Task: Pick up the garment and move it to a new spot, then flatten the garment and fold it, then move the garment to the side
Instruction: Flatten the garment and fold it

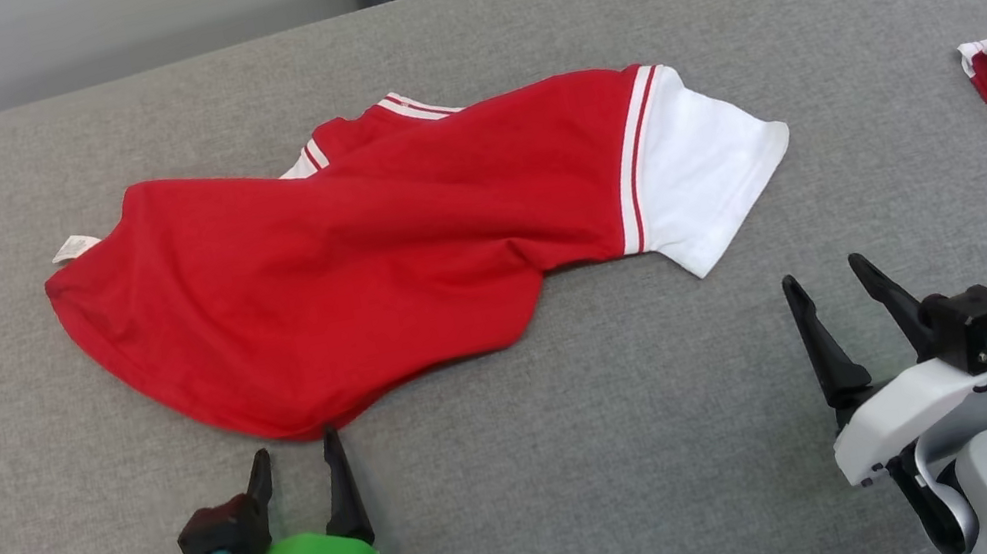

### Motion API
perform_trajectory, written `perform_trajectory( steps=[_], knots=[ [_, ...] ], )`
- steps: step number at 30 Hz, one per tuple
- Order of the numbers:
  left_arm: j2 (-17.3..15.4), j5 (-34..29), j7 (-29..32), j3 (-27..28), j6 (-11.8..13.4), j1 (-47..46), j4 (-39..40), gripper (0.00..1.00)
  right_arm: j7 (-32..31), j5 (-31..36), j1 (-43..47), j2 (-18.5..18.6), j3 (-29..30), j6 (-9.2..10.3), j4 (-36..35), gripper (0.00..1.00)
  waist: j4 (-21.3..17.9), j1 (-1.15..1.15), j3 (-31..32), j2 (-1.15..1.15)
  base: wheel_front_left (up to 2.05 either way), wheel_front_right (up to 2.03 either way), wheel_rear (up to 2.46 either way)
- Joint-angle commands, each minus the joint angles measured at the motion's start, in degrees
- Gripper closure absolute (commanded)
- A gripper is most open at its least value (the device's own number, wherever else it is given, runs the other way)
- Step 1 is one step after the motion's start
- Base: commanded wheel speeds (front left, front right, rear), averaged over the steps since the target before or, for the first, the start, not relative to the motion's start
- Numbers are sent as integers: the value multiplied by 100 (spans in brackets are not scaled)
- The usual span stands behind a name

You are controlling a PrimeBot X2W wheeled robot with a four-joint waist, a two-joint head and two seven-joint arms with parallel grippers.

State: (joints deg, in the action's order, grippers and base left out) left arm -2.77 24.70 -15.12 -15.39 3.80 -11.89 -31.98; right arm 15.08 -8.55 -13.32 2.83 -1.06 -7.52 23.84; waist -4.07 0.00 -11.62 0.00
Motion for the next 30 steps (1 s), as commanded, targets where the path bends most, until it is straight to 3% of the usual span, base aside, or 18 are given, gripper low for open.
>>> perform_trajectory(
  steps=[1, 7, 14, 15, 16, 17, 23, 30],
  knots=[
    [-29, 57, -2, 10, -57, -109, 95, 0, 10, 18, 59, 21, -6, 7, -8, 0, 3, 0, -16, 0, 0, 0, 0],
    [-28, 437, -1, 89, -33, -1, 384, 0, 10, -14, 25, 21, -9, 7, 7, 0, 2, 0, -58, 0, 0, 0, 0],
    [-29, 833, -1, 125, 81, -153, 44, 0, 10, -36, -29, 21, -32, 7, 30, 0, -31, 0, -146, 0, 0, 0, 0],
    [-28, 859, 1, 125, 73, -194, 6, 14, 10, -34, -41, 21, -32, 7, 32, 0, -37, 0, -159, 0, 0, 0, 0],
    [-28, 871, 2, 135, 59, -221, -35, 87, 10, -33, -54, 21, -28, 7, 33, 0, -43, 0, -173, 0, 0, 0, 0],
    [-28, 874, 2, 140, 32, -222, -68, 100, 10, -34, -68, 22, -24, 7, 35, 0, -46, 0, -184, 0, 0, 0, 0],
    [-29, 743, -1, 218, -172, -284, 29, 100, 11, -39, -32, 21, 41, 7, 63, 0, -2, 0, -109, 0, 0, 0, 0],
    [-28, 289, -2, 510, -453, -198, 1274, 100, 10, -159, 138, 20, 57, 7, 111, 0, 214, 0, 237, 0, 0, 0, 0]
  ],
)
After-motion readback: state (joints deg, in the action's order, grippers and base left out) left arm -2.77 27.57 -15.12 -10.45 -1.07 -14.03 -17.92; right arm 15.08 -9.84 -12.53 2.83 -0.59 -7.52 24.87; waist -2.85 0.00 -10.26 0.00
